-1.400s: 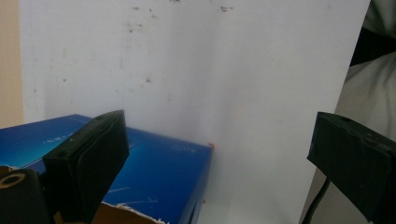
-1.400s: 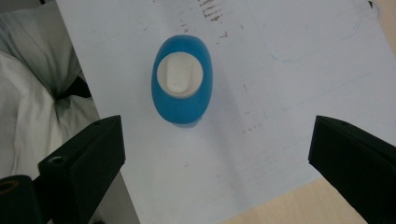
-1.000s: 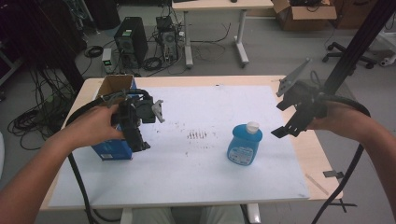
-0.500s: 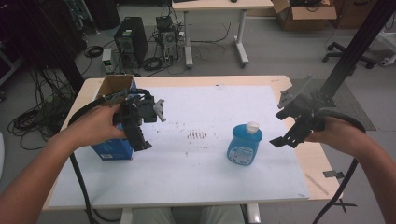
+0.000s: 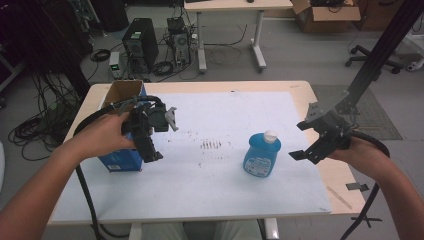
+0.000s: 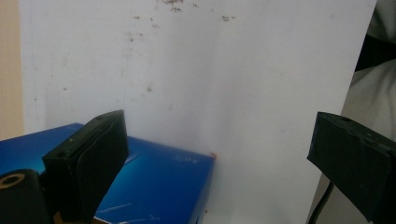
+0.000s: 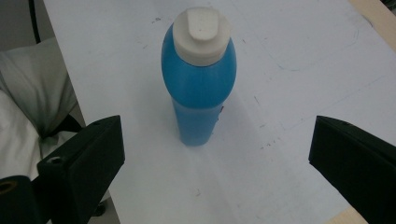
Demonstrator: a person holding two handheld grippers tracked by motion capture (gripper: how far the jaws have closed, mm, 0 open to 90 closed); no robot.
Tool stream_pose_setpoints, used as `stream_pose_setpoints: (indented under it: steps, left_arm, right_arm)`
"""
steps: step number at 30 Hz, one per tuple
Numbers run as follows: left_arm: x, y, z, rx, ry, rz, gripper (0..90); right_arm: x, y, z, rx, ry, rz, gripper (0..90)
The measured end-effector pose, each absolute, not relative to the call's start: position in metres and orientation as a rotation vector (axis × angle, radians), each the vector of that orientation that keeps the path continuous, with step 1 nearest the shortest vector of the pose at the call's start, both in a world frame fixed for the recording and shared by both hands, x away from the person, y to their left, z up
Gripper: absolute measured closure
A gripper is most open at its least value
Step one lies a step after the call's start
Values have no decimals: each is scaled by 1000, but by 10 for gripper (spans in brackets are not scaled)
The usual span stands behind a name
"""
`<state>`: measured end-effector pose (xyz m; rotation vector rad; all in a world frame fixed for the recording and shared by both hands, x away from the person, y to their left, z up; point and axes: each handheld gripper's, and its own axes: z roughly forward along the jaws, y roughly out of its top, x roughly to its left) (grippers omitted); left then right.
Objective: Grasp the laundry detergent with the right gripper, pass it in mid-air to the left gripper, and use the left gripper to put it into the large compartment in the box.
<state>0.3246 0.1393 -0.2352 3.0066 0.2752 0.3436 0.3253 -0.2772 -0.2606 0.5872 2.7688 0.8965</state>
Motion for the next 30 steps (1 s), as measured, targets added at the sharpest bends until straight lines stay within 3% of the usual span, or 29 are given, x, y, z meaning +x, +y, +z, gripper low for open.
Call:
stream_pose_setpoints:
  steps: [30]
  left_arm:
    - [327,136,-237,3008,285,337,54]
  right_arm:
    - [312,-290,-319,589,2617,1242,30]
